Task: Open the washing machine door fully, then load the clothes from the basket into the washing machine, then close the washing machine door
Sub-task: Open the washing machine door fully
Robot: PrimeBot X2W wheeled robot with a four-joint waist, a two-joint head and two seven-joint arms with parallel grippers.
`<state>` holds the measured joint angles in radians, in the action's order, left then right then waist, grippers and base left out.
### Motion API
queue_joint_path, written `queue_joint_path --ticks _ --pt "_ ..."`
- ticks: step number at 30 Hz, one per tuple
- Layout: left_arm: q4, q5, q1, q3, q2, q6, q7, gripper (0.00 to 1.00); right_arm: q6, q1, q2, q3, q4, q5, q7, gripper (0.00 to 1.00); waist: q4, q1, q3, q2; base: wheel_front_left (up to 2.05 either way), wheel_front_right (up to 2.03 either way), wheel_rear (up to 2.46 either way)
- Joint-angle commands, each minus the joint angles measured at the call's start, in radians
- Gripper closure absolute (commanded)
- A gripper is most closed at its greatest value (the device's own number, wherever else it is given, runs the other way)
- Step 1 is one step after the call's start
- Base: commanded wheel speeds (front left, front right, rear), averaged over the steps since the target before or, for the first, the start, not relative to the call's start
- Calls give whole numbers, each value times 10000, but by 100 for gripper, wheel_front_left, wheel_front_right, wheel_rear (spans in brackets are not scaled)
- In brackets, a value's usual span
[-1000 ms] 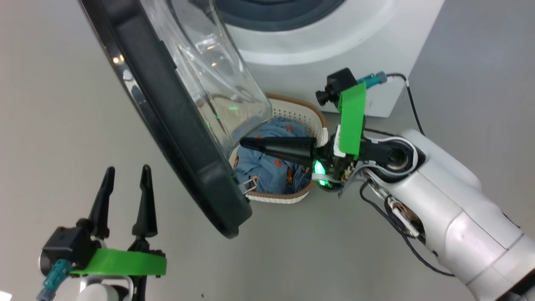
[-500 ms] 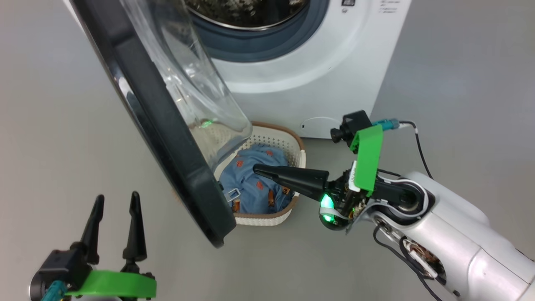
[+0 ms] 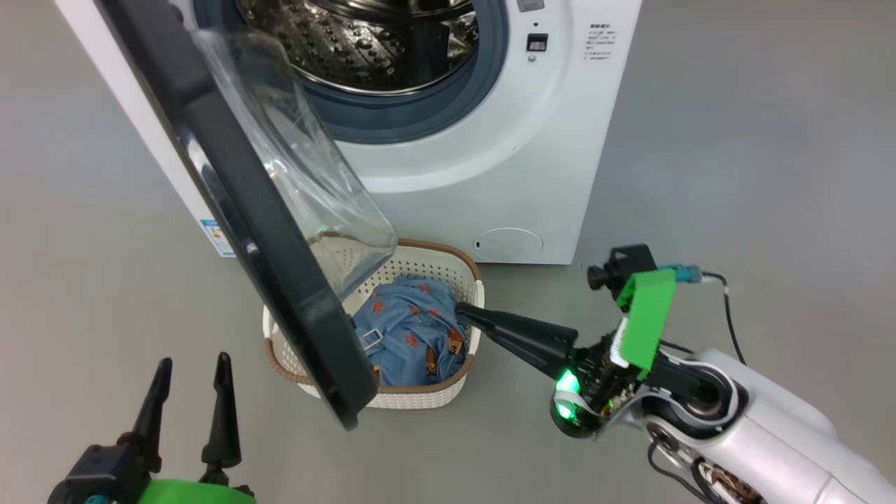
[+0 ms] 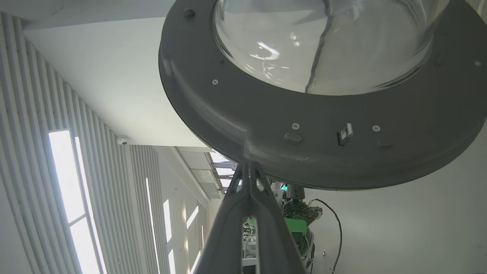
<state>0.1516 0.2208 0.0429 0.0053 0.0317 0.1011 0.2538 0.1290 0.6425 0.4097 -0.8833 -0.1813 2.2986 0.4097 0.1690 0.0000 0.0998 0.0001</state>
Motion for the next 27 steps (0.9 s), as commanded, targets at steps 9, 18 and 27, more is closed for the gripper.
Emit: queue_joint_path --ticks 9,18,27 --pt "-425 9 -100 490 185 -39 80 0 17 -1573 19 1288 1116 -540 -1199 0 -437 0 -106 -1 0 0 0" --pt "-492 59 -13 575 185 -36 80 0 17 -2624 -311 2899 1800 -2583 -2921 0 -782 0 -62 -1 0 0 0" --pt "-593 110 -166 723 185 -52 80 0 17 -2885 -250 3272 1046 -7820 -6277 0 -1050 0 -164 -1 0 0 0"
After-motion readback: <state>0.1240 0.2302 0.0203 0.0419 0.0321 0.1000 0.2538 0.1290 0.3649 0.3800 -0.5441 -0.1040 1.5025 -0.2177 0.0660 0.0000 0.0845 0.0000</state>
